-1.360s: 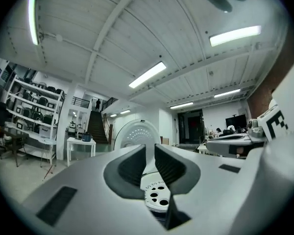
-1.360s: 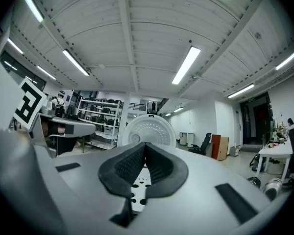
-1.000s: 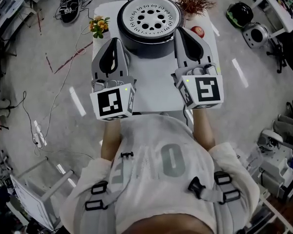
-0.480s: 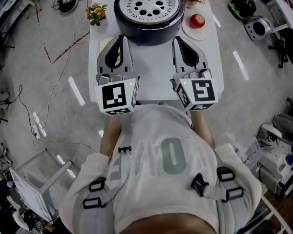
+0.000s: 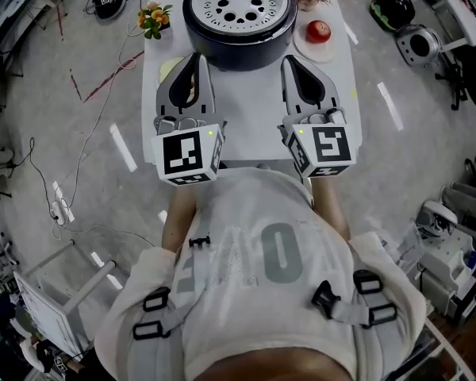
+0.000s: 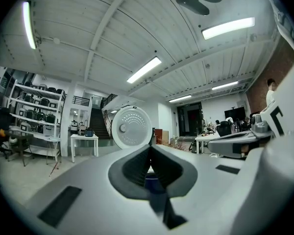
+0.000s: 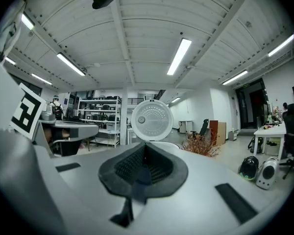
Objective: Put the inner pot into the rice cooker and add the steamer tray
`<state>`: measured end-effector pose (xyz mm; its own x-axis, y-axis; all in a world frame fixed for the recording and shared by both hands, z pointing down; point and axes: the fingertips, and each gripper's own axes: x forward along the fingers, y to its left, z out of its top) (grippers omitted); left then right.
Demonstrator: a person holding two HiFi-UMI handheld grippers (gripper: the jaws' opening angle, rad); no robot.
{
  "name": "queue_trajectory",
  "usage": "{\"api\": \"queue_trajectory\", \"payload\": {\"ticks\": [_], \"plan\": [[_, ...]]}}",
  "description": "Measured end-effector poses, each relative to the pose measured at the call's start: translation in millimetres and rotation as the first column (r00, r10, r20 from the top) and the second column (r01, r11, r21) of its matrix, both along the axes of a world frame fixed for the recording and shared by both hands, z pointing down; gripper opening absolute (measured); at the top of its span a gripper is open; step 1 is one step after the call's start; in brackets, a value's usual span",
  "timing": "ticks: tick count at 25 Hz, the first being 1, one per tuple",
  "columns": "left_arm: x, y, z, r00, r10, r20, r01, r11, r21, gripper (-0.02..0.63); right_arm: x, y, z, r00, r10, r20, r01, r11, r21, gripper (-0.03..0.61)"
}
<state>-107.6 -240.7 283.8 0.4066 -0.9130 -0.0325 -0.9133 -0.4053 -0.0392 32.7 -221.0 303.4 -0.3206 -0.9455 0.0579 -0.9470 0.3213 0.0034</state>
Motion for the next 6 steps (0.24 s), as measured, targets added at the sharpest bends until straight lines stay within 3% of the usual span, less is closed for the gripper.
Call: {"api": "queue_trajectory", "payload": {"ticks": [6], "plan": [[-1.9, 1.8, -0.3, 1.000, -0.003, -0.009, 0.003, 1.000, -0.002, 0.020, -1.3, 2.5, 4.5, 1.000, -0.010, -0.003, 0.010, 1.000, -0.012, 0.009]]}}
